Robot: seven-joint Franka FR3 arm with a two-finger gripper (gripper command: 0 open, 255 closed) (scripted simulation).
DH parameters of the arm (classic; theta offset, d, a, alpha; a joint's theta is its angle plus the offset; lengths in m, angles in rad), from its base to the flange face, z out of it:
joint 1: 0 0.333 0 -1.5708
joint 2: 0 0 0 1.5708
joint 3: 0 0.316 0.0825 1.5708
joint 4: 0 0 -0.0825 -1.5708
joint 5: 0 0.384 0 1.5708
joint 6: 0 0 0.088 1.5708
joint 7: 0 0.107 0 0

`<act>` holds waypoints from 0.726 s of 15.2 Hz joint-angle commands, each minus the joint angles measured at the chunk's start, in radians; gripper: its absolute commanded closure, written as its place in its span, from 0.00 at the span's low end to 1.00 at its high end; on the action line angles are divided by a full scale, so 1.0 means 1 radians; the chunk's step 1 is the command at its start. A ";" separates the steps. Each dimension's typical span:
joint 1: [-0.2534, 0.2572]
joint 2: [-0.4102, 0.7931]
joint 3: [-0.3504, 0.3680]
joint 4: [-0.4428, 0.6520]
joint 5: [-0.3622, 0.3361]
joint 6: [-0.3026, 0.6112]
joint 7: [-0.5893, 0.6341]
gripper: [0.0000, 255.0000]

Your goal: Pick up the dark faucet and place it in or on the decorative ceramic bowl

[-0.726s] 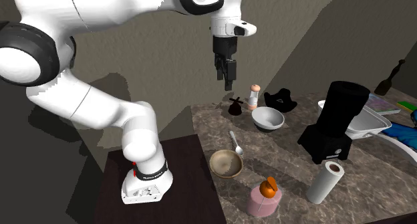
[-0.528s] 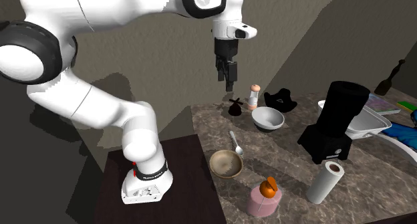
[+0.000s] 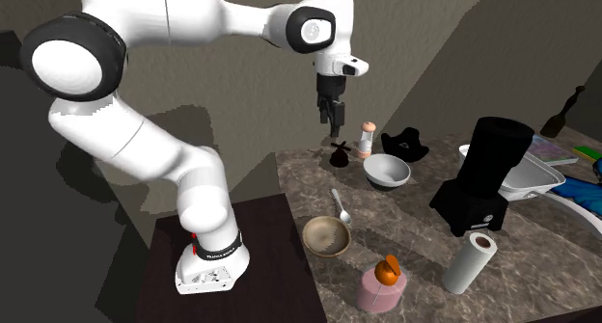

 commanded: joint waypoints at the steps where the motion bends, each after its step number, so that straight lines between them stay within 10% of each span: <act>1: 0.006 0.055 0.026 -0.002 0.011 0.059 0.028 0.00; 11: 0.031 0.358 0.156 0.063 0.011 0.295 0.189 0.00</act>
